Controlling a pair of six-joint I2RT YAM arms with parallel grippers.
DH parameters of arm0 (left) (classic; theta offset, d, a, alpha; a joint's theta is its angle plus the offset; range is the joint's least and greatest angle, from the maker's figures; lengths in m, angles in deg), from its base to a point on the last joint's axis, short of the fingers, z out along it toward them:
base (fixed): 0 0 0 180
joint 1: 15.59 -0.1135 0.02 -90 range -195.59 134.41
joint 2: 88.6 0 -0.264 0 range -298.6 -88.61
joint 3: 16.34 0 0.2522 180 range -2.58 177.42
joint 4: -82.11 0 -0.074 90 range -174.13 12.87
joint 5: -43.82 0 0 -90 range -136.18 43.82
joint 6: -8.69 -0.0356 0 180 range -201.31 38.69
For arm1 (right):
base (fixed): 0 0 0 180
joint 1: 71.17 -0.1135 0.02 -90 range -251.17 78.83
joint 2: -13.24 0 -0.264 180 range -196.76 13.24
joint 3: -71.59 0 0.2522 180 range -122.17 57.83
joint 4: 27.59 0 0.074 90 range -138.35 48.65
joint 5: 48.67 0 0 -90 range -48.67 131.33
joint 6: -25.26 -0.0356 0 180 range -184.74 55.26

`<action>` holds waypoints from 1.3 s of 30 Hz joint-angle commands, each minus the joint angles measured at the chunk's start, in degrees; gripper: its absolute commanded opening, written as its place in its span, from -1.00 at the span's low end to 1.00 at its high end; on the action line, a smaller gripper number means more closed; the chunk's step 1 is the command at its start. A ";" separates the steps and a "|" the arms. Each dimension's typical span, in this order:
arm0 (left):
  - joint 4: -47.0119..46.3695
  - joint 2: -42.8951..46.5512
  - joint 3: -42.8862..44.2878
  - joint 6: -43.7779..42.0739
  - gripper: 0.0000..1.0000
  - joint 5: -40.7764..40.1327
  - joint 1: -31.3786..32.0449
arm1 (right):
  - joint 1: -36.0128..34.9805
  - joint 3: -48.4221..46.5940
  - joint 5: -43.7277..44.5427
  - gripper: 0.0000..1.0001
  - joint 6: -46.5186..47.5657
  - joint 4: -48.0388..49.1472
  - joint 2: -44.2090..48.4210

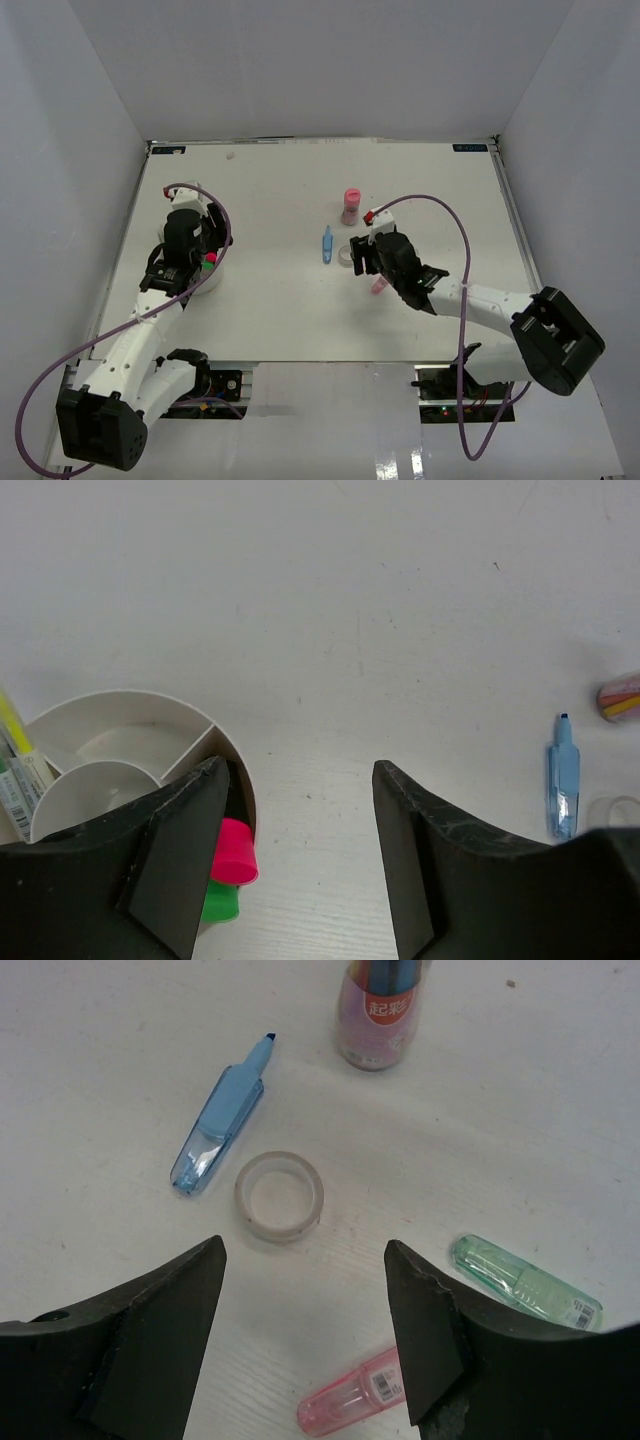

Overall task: Sort the stationery into containers
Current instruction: Pick up the stationery from the center of the board.

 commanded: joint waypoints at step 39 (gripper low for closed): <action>0.77 0.38 2.09 8.81 0.47 32.72 -0.13 | 0.40 -13.88 0.97 -0.68 -7.23 -11.87 -13.99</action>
